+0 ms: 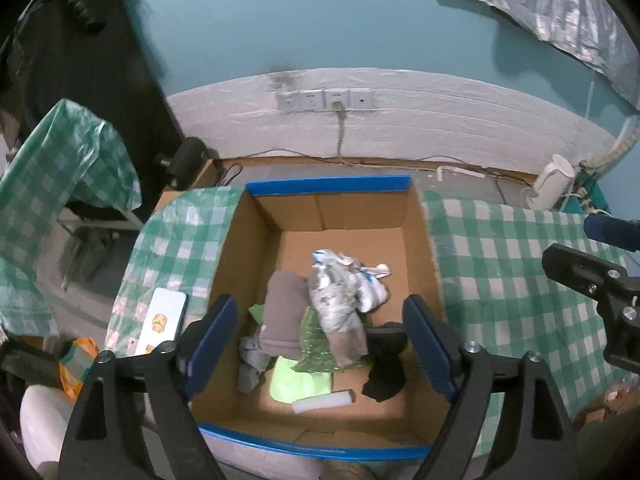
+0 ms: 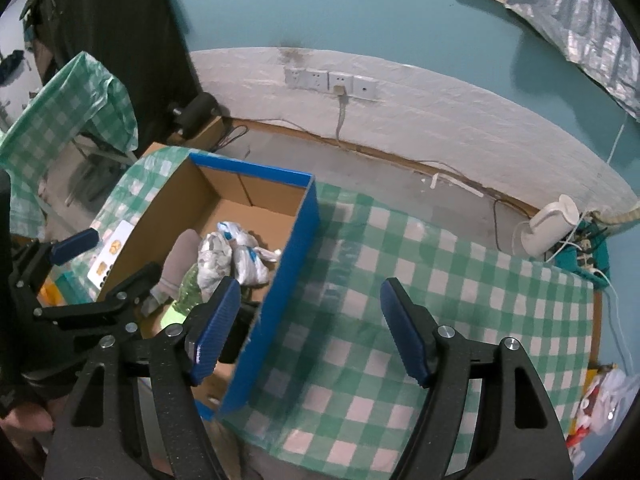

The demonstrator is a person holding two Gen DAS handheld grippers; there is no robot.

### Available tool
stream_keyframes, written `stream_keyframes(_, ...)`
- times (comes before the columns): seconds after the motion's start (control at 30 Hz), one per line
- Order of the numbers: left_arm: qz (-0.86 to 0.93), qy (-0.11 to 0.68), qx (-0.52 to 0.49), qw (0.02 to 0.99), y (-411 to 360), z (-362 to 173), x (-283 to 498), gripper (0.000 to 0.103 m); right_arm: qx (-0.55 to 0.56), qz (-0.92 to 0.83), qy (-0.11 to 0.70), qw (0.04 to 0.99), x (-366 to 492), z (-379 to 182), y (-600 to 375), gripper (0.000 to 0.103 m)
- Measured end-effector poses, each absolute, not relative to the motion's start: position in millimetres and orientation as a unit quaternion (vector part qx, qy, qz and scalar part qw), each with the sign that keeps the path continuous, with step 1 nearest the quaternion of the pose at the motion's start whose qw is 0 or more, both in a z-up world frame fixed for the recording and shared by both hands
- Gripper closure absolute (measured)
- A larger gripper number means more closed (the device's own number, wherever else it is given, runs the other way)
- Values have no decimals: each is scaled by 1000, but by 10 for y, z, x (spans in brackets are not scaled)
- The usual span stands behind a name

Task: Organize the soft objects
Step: 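Withdraw both open tools from the box back over the table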

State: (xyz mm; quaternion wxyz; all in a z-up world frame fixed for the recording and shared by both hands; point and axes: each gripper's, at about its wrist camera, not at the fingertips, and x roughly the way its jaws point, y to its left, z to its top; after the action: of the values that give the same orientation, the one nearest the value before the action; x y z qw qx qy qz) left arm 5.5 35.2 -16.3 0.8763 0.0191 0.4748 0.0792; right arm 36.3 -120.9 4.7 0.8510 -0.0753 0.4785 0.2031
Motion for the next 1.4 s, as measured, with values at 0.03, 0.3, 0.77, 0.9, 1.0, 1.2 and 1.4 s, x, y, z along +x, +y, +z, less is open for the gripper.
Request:
stream_keyframes(0.03, 73, 475, 21, 877, 310, -139, 43, 16, -75, 202, 477, 852, 351, 60, -1240, 30)
stream_keyframes(0.3, 65, 460, 40, 885, 90, -19, -60, 16, -58, 195, 460, 864, 239, 170, -1512, 29)
stream_keyframes(0.77, 59, 471, 47, 879, -63, 18, -49, 15, -33, 186, 457, 869, 212, 151, -1736, 28)
stream_keyframes(0.9, 58, 469, 55, 879, -108, 24, -48, 15, -33, 186, 457, 869, 214, 140, -1755, 28)
stream_keyframes(1.0, 56, 473, 55, 878, -120, 12, -44, 15, -34, 187, 457, 869, 214, 133, -1758, 28)
stream_keyframes(1.2, 52, 475, 50, 877, -108, 16, -46, 15, -35, 186, 457, 869, 201, 133, -1763, 28)
stream_keyframes(1.4, 49, 474, 51, 878, -124, 23, -54, 15, -34, 188, 456, 869, 200, 125, -1772, 28)
